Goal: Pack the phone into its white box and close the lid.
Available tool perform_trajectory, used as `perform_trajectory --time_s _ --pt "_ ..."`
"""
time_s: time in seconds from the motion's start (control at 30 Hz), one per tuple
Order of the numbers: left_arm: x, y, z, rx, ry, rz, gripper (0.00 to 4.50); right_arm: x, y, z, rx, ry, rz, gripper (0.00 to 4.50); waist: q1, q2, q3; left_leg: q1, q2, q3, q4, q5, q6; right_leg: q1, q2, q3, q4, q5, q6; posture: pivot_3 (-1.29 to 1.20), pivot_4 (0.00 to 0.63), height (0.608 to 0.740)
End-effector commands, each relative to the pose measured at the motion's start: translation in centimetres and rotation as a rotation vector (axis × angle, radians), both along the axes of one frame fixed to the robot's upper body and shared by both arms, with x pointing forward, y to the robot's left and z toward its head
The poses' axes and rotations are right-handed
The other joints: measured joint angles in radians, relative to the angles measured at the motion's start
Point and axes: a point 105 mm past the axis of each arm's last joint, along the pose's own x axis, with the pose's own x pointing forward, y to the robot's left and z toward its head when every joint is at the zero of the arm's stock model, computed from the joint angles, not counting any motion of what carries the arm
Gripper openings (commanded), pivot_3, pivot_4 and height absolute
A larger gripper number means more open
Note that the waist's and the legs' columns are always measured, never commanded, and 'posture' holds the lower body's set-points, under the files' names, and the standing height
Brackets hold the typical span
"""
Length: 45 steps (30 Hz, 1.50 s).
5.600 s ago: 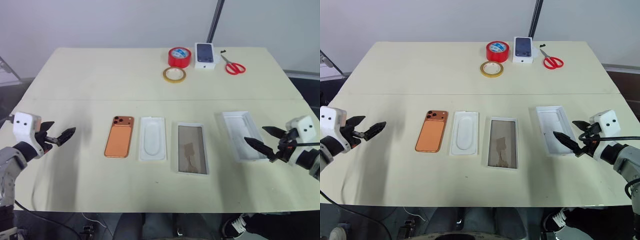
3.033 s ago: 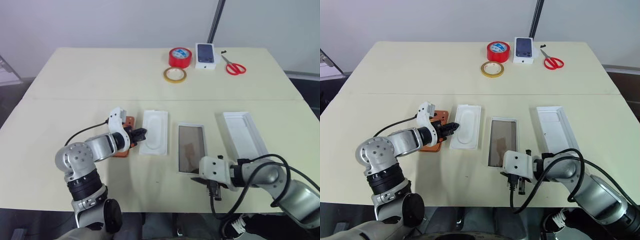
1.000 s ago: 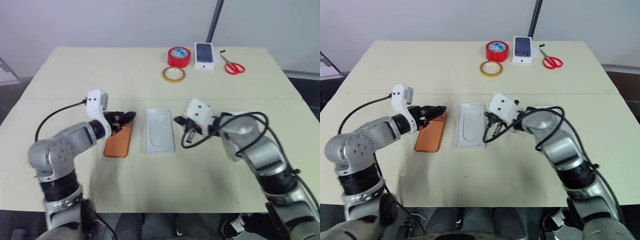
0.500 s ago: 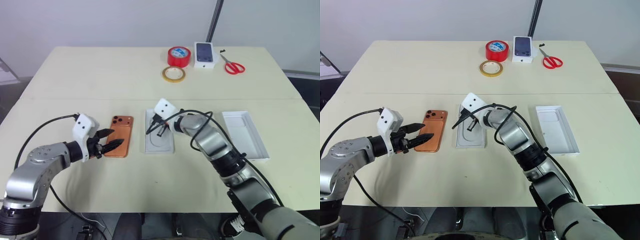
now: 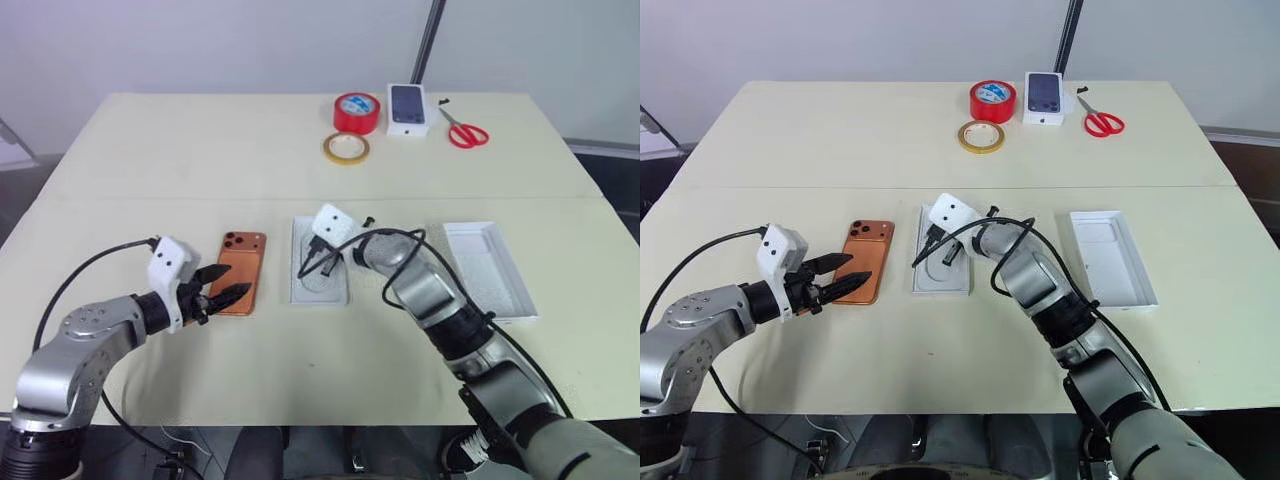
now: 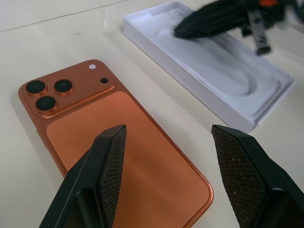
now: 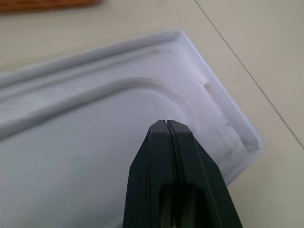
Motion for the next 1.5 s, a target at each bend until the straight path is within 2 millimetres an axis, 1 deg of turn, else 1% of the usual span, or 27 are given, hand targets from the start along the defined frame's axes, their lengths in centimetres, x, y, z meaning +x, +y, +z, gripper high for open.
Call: perform_trajectory --time_s 0.03,0.1,0.13,0.17,0.23,0.3,0.37,0.43,0.5,0.6,0.67,0.83,1.13,1.3,1.5 --pt "1.1 3.1 1.1 -0.043 0.042 0.182 3.25 -2.4 2.2 3.4 0.078 -0.033 0.148 0.0 -0.004 0.0 0.0 0.0 0.0 0.0 0.0 0.0 0.0 0.0 0.001 0.0 0.001 0.0 0.0 0.0 0.15 0.74" --pt "1.5 4.1 0.4 0.001 0.096 0.246 3.91 -2.9 3.1 3.0 0.039 -0.014 0.166 0.0 -0.012 0.0 0.0 0.0 0.001 -0.001 0.0 0.0 0.0 0.0 0.001 0.0 0.001 0.0 0.0 0.0 0.15 0.74" --pt "1.7 4.8 -0.2 0.018 0.145 0.298 4.4 -3.3 3.8 2.8 0.025 0.003 0.187 0.0 -0.016 0.0 0.0 0.0 0.0 -0.001 0.0 0.0 0.0 0.0 0.001 0.0 0.001 0.0 0.0 0.0 0.15 0.74" --pt "1.9 5.1 -0.8 0.017 0.208 0.333 4.46 -3.5 4.4 2.5 0.009 0.018 0.203 0.0 -0.016 0.0 0.0 0.0 0.0 -0.001 0.0 0.0 0.0 0.0 0.001 0.0 0.001 0.0 0.0 0.0 0.15 0.74" --pt "2.1 5.4 -1.5 -0.005 0.309 0.365 4.46 -3.9 5.4 1.9 -0.021 0.055 0.225 0.0 -0.019 0.0 0.0 0.0 0.0 -0.001 0.0 0.0 0.0 -0.001 0.001 -0.001 0.002 0.0 0.0 0.0 0.15 0.74" --pt "2.2 5.0 -1.5 -0.04 0.351 0.362 4.46 -3.9 6.2 1.3 -0.05 0.07 0.229 0.0 -0.02 -0.001 0.0 0.0 0.0 -0.001 0.0 0.0 0.0 -0.001 0.001 -0.001 0.003 0.0 0.0 0.0 0.15 0.74" --pt "2.1 4.0 -1.7 -0.066 0.4 0.325 4.46 -3.8 7.0 0.7 -0.087 0.07 0.239 0.0 -0.021 -0.001 -0.001 0.0 0.0 -0.001 0.0 0.0 0.0 -0.002 0.001 -0.001 0.003 0.0 0.0 0.0 0.15 0.74" --pt "1.6 3.2 -2.3 -0.049 0.464 0.291 4.46 -3.7 7.5 0.2 -0.122 0.069 0.243 0.0 -0.02 -0.001 -0.001 0.0 0.0 -0.001 0.001 0.0 0.0 -0.002 0.0 -0.001 0.003 0.0 0.0 0.0 0.15 0.74" --pt "1.1 2.6 -2.7 -0.071 0.516 0.264 4.46 -3.6 7.8 -0.2 -0.158 0.067 0.252 0.0 -0.021 -0.001 -0.001 0.0 -0.001 -0.001 0.001 0.0 0.0 -0.002 0.0 -0.001 0.003 0.0 0.0 0.0 0.15 0.74" --pt "0.6 1.4 -3.1 -0.113 0.566 0.222 4.46 -3.3 8.0 -1.1 -0.259 0.038 0.263 0.0 -0.02 0.0 -0.002 0.0 -0.001 -0.001 0.001 0.0 -0.001 -0.002 0.0 -0.001 0.003 0.0 0.0 0.0 0.15 0.74" --pt "0.3 0.8 -3.3 -0.117 0.579 0.204 4.46 -3.1 8.1 -1.5 -0.296 0.02 0.272 0.0 -0.019 0.0 -0.003 0.0 -0.001 -0.001 0.001 0.0 -0.001 -0.002 0.0 -0.001 0.003 0.0 0.0 0.0 0.15 0.74" --pt "-0.2 -0.7 -3.7 -0.138 0.592 0.148 4.46 -3.4 8.6 -1.8 -0.308 0.018 0.307 0.0 -0.019 0.0 -0.005 0.001 -0.002 -0.001 0.001 0.0 -0.001 -0.001 -0.001 -0.001 0.003 0.0 0.0 0.0 0.15 0.74" --pt "-0.9 -2.9 -4.1 -0.203 0.611 0.07 4.46 -3.7 8.8 -1.9 -0.312 0.006 0.333 0.0 -0.015 0.001 -0.011 0.002 -0.002 -0.001 0.001 0.0 -0.001 0.0 -0.002 -0.001 0.002 0.0 0.0 0.0 0.15 0.74" --pt "-0.6 -3.8 -3.5 -0.284 0.606 0.047 4.46 -3.9 8.8 -2.0 -0.304 0.013 0.337 0.0 -0.012 0.002 -0.016 0.002 -0.003 -0.001 0.001 0.0 -0.001 0.001 -0.003 -0.001 0.001 0.0 0.0 0.0 0.15 0.74" --pt "0.4 -4.2 -2.7 -0.381 0.601 0.055 4.46 -4.0 8.8 -2.1 -0.299 0.014 0.334 0.0 0.003 0.001 -0.018 0.002 -0.003 -0.002 0.001 0.0 -0.001 0.003 -0.003 -0.001 0.001 0.0 0.0 0.0 0.15 0.74"
